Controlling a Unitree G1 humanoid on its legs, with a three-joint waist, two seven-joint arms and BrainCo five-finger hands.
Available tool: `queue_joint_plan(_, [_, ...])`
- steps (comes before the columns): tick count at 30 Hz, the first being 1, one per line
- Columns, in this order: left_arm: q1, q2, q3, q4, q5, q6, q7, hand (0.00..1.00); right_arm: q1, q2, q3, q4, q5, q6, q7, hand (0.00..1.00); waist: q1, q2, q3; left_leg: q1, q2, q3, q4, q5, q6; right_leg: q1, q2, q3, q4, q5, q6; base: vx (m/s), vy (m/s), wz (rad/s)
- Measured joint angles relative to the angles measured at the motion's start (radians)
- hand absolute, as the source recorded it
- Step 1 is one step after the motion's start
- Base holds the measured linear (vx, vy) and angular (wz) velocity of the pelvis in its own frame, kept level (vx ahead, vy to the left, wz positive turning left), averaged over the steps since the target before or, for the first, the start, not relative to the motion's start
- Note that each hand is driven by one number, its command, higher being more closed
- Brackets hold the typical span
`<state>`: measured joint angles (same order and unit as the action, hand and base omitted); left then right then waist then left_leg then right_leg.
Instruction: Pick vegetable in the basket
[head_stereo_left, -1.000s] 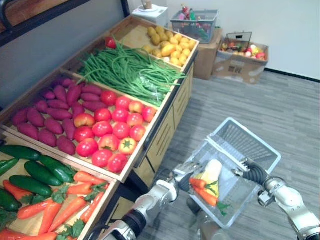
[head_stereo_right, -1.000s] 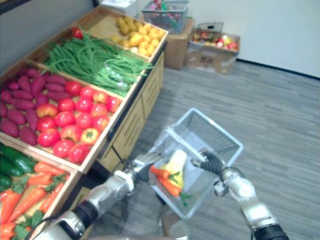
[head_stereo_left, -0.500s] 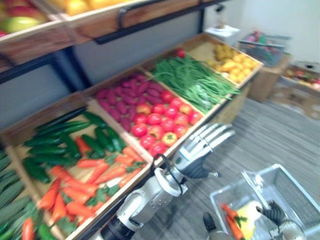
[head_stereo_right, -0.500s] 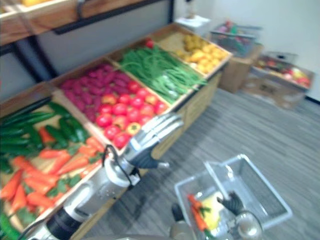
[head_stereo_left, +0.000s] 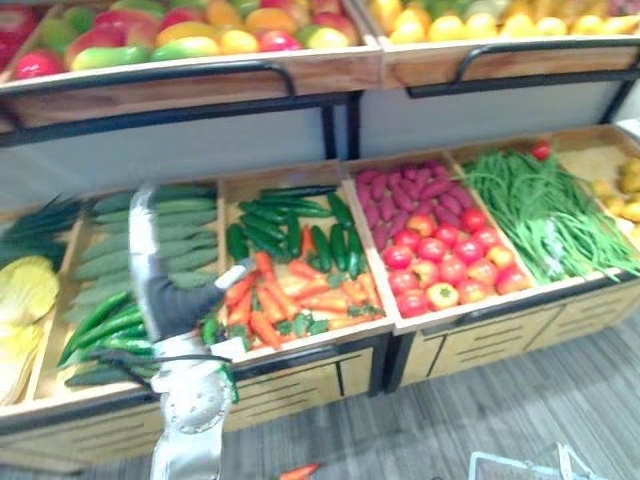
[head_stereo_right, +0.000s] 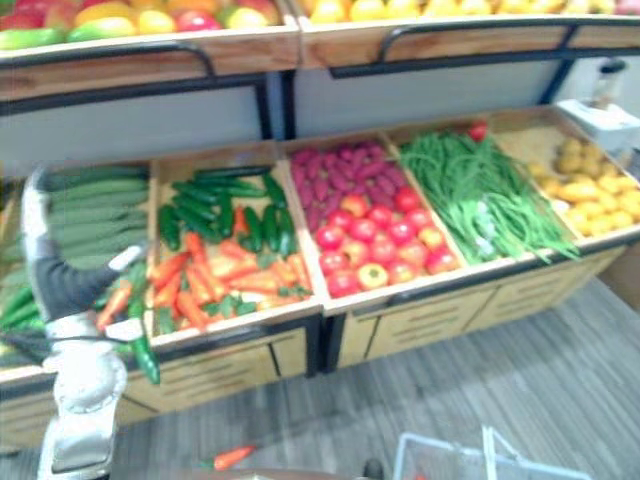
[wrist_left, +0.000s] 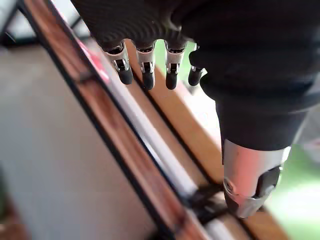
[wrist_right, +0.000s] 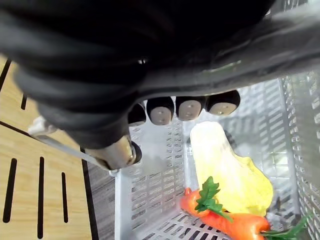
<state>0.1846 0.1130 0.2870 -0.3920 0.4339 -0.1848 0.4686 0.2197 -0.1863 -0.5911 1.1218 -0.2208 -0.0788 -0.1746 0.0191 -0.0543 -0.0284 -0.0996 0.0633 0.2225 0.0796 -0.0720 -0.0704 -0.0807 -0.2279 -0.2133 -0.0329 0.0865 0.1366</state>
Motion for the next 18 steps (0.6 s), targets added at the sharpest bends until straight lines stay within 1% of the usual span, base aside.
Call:
queue_joint_plan(2, [0.018,-0.010,0.076,0.061,0.004,0.039,0.049,0.00,-0.004,0.015,-0.018,0.034,0.004,0.004,-0.013,1.00,0.012,-0.007,-0.010,0.001,-0.002,-0.043,-0.043,0.036,0.002,0.012,0.006,-0.044,0.000,-0.002,0.000,0.01,-0.046,0.55])
queue_joint_plan(4, [0.030,-0.033,0.123,0.078,0.009,0.044,0.081,0.00,-0.003,0.032,-0.033,0.036,0.004,0.004,-0.017,1.00,0.014,-0.022,-0.014,0.010,-0.002,-0.068,-0.063,0.058,0.003,0.019,0.010,-0.068,0.000,-0.005,-0.003,0.04,-0.041,0.40])
queue_joint_plan(5, [0.048,-0.041,0.158,0.103,0.024,0.054,0.116,0.00,-0.003,0.040,-0.033,0.035,0.005,0.003,-0.019,1.00,0.017,-0.032,-0.018,0.017,0.000,-0.074,-0.081,0.071,0.001,0.021,0.015,-0.074,0.000,-0.007,-0.006,0.02,-0.041,0.28])
queue_joint_plan(6, [0.061,-0.047,0.192,0.145,0.034,0.074,0.140,0.00,-0.003,0.048,-0.034,0.035,0.005,0.002,-0.023,1.00,0.018,-0.039,-0.023,0.017,0.002,-0.083,-0.086,0.076,0.000,0.024,0.017,-0.082,0.000,-0.008,-0.007,-0.02,-0.031,0.20])
queue_joint_plan(7, [0.063,-0.054,0.209,0.167,0.043,0.086,0.154,0.00,-0.003,0.050,-0.036,0.035,0.005,0.001,-0.025,1.00,0.019,-0.040,-0.023,0.015,0.002,-0.091,-0.089,0.079,0.000,0.029,0.017,-0.089,0.000,-0.009,-0.009,-0.06,-0.023,0.28])
queue_joint_plan(9, [0.080,-0.092,0.280,0.245,0.050,0.124,0.193,0.00,0.006,0.054,-0.041,0.034,0.006,0.001,-0.034,1.00,0.019,-0.041,-0.033,0.019,0.000,-0.104,-0.116,0.083,0.001,0.039,0.014,-0.110,0.002,-0.028,-0.013,-0.08,-0.002,0.25])
queue_joint_plan(11, [0.102,-0.119,0.320,0.283,0.049,0.149,0.214,0.00,0.015,0.057,-0.042,0.030,0.006,0.001,-0.036,1.00,0.025,-0.039,-0.037,0.020,0.001,-0.108,-0.123,0.089,0.001,0.039,0.015,-0.114,0.002,-0.031,-0.009,-0.04,-0.002,0.09])
queue_joint_plan(12, [0.110,-0.126,0.337,0.315,0.049,0.154,0.223,0.00,0.021,0.059,-0.044,0.028,0.006,0.001,-0.036,1.00,0.028,-0.038,-0.039,0.020,0.001,-0.116,-0.132,0.095,0.000,0.040,0.016,-0.121,0.001,-0.032,-0.009,-0.04,-0.008,0.15])
queue_joint_plan(14, [0.121,-0.132,0.390,0.424,0.038,0.165,0.227,0.00,0.024,0.069,-0.066,0.016,0.006,0.001,-0.039,1.00,0.028,-0.038,-0.040,0.028,0.002,-0.120,-0.156,0.109,0.000,0.040,0.017,-0.134,0.001,-0.032,-0.009,-0.02,-0.005,0.14])
queue_joint_plan(15, [0.121,-0.128,0.427,0.522,0.026,0.172,0.228,0.00,0.026,0.079,-0.072,-0.009,0.006,0.003,-0.043,1.00,0.027,-0.033,-0.039,0.039,0.001,-0.120,-0.169,0.109,0.000,0.049,0.018,-0.138,-0.001,-0.033,-0.011,-0.01,0.001,0.07])
queue_joint_plan(16, [0.121,-0.128,0.441,0.568,0.005,0.179,0.227,0.00,0.030,0.084,-0.072,-0.020,0.006,0.003,-0.046,1.00,0.025,-0.031,-0.040,0.042,0.001,-0.121,-0.170,0.109,0.000,0.053,0.018,-0.142,-0.002,-0.034,-0.012,0.00,0.000,0.00])
queue_joint_plan(18, [0.122,-0.123,0.484,0.783,-0.040,0.189,0.220,0.00,0.039,0.091,-0.078,-0.030,0.006,0.003,-0.057,1.00,0.021,-0.023,-0.049,0.052,0.001,-0.121,-0.180,0.109,0.000,0.056,0.020,-0.146,-0.007,-0.036,-0.012,0.00,0.000,0.00])
